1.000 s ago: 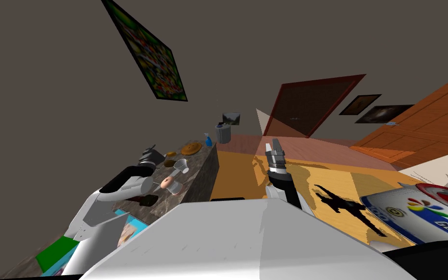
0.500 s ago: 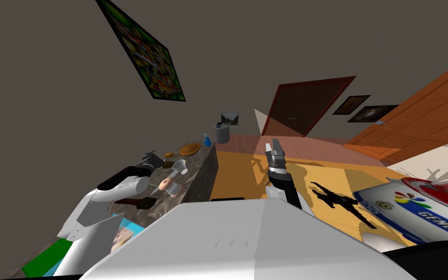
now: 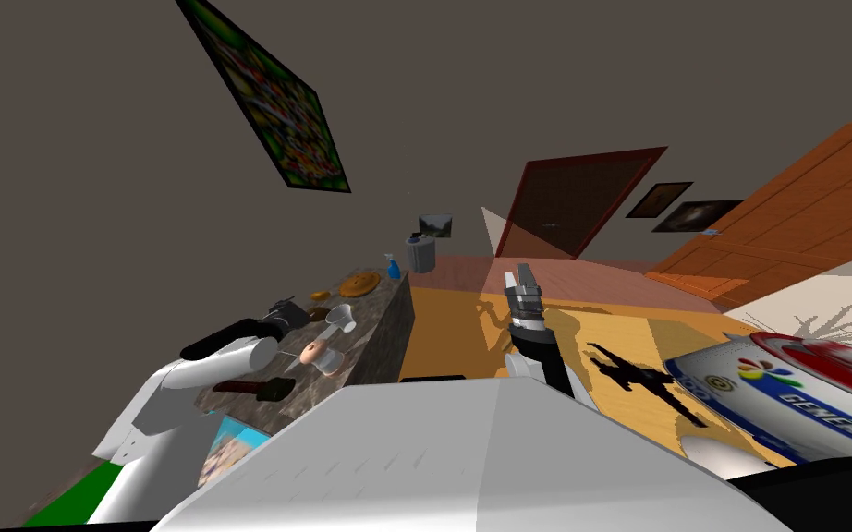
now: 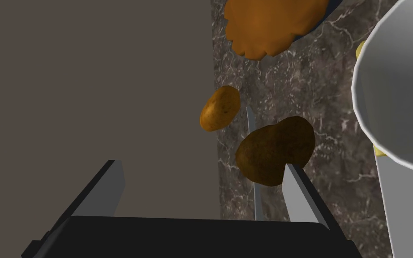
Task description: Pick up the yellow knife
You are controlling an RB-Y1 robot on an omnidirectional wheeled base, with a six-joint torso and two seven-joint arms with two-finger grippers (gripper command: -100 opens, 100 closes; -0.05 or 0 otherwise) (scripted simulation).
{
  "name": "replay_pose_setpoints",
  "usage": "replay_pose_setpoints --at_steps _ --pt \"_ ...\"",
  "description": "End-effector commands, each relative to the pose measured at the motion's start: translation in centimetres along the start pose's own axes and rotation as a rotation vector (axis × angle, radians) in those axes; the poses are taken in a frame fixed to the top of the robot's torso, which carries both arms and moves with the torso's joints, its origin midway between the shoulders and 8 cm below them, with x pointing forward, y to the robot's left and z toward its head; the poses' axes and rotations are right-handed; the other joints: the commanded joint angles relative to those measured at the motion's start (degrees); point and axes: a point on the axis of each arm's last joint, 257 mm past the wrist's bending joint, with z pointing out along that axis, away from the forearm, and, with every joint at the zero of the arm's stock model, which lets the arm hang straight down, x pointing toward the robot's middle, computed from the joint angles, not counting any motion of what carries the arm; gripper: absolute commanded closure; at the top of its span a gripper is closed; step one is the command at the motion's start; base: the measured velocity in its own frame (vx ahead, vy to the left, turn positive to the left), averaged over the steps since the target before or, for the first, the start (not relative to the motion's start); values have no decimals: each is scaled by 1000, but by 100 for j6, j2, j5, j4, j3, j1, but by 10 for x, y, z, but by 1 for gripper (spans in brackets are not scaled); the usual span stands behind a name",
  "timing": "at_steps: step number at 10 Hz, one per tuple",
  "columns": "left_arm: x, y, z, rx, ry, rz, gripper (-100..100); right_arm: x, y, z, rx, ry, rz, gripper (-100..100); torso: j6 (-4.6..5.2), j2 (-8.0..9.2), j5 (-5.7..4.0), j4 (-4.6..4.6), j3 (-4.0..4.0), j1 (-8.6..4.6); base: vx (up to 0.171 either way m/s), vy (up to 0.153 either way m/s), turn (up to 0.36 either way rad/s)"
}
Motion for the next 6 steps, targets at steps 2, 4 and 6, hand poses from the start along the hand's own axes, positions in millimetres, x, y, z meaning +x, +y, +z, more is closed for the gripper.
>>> replay_pose_setpoints --at_steps 2,4,6 --pt "-22 19 4 -93 -50 -70 -100 0 0 0 0 0 0 0 -1 0 0 0 0 0 2 5 -31" --pt "-26 27 3 -125 -69 -70 -100 0 0 0 0 0 0 0 -1 -1 0 0 -1 1 2 3 -12" --pt "-41 44 1 -194 -109 -115 -100 0 0 0 0 0 0 0 0 -1 0 0 -1 0 3 4 -32"
